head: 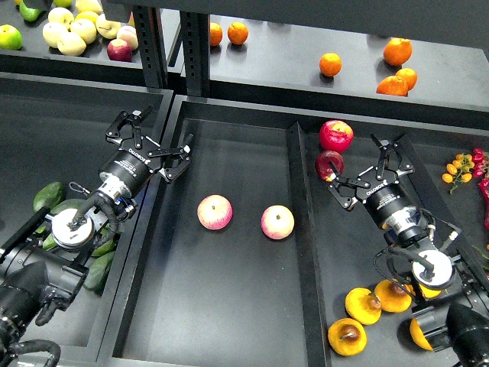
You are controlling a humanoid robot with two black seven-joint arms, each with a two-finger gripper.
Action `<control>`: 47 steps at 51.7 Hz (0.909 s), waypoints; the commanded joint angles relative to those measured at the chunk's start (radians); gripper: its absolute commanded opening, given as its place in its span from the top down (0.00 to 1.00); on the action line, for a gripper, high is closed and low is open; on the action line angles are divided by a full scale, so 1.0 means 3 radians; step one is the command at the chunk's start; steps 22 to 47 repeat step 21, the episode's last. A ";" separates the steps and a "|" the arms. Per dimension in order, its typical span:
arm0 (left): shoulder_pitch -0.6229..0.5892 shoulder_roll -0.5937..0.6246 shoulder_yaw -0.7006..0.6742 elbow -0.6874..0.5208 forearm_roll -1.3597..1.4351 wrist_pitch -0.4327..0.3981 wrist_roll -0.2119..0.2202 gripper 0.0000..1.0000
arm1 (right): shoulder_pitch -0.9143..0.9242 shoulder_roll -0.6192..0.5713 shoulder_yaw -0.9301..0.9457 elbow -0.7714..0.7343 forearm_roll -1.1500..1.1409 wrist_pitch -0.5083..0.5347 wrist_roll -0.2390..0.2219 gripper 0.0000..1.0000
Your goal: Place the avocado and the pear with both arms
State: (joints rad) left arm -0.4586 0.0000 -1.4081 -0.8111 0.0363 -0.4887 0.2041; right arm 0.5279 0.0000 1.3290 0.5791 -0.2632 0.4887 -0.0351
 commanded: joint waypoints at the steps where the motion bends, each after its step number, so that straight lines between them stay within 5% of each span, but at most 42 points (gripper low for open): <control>1: -0.0005 0.0000 0.0025 0.0004 0.0002 0.0000 0.0000 0.00 | -0.0001 0.0000 0.0024 0.0002 0.0003 0.0000 -0.0001 0.00; 47: 0.0000 0.0000 0.0056 -0.0011 -0.0003 0.0000 -0.0005 0.00 | -0.0001 0.0000 0.0049 0.0008 0.0008 0.0000 0.0004 0.00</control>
